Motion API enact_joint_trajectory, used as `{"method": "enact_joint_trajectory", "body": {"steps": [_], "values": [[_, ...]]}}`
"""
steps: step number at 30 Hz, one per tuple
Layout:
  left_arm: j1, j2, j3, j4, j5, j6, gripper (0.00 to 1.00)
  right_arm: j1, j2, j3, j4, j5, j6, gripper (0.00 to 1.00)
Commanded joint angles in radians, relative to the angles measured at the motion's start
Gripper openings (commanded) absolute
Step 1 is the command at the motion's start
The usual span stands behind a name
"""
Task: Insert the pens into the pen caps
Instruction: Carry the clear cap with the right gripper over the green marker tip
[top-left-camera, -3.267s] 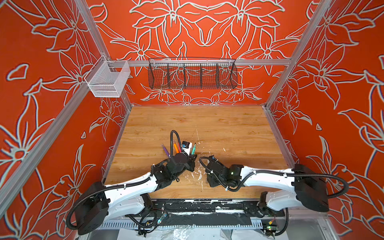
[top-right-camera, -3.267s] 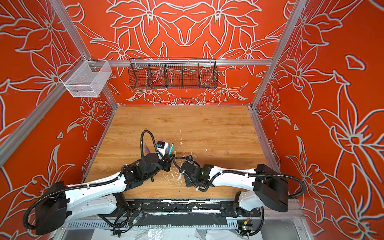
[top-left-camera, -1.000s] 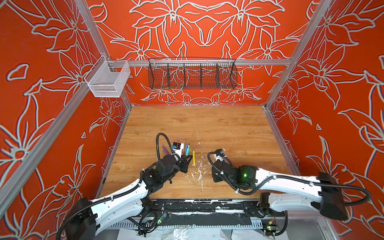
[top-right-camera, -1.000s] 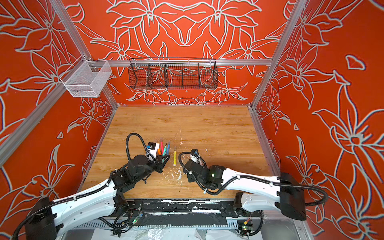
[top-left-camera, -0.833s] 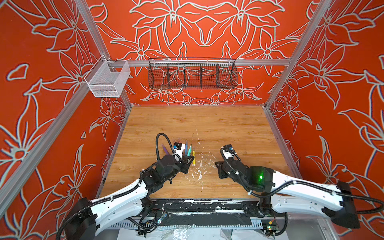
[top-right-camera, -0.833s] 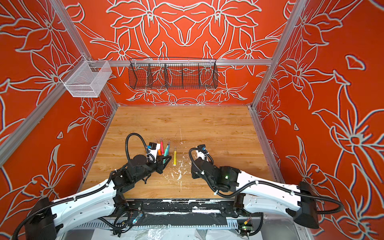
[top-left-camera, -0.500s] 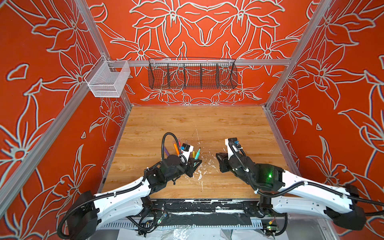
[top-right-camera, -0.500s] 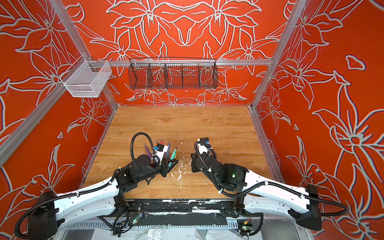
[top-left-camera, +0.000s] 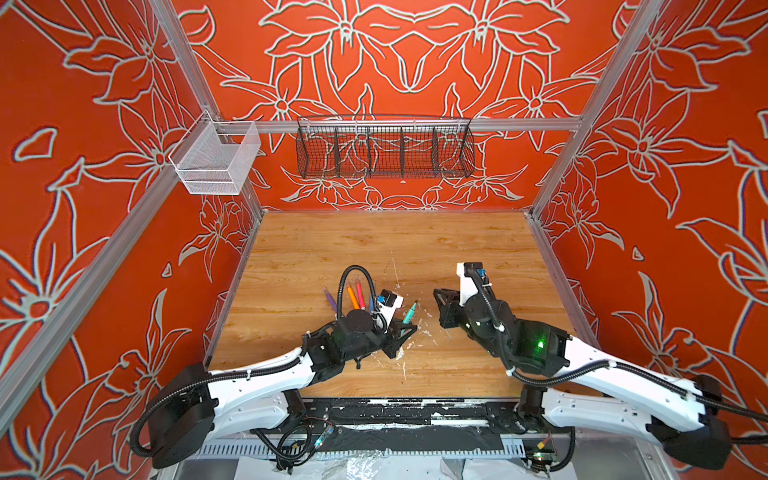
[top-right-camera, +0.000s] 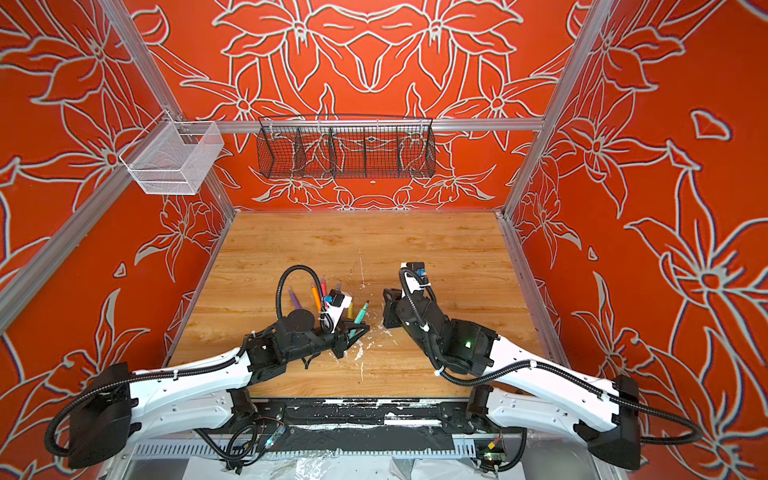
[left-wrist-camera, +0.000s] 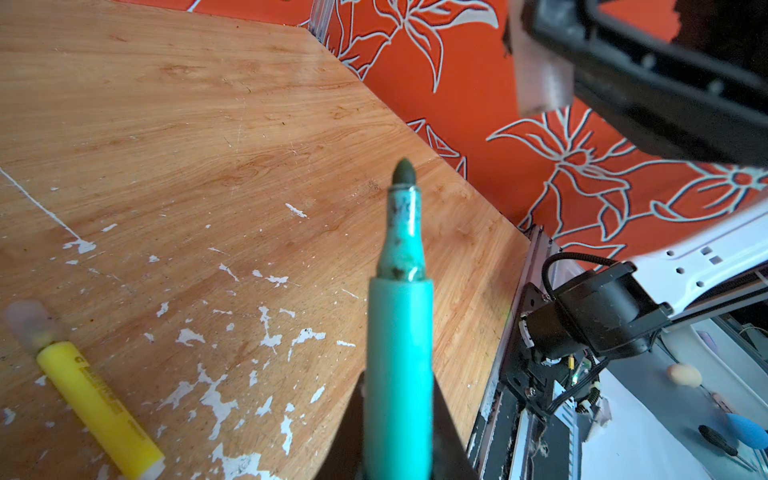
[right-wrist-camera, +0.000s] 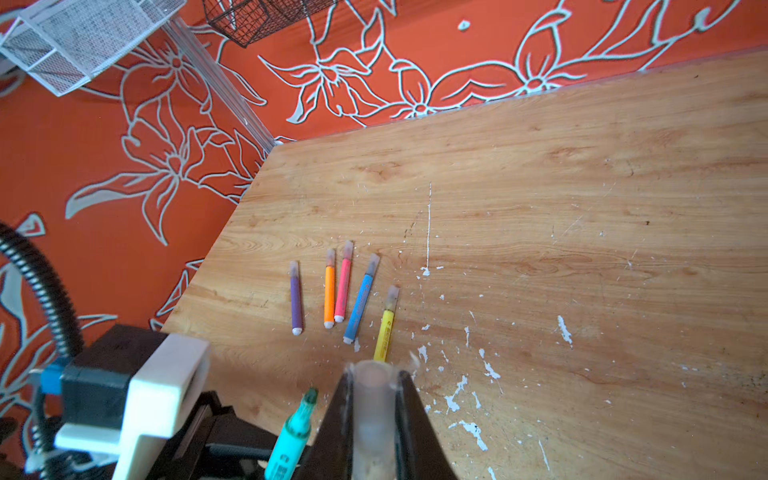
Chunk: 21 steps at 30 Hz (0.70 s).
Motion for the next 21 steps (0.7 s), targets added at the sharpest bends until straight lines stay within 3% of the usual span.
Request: {"method": "enact_joint_trajectory", "body": {"steps": [1,21], "values": [[-0.004,0.014,0.025,0.048,0.016,0.012,0.0,-0.062,0.02,0.034,0.03,-0.102,0.022,0.0],[-0.004,0.049,0.03,0.097,0.012,-0.001,0.0,-0.093,-0.006,-0.124,0.378,-0.245,0.041,0.0]]}}
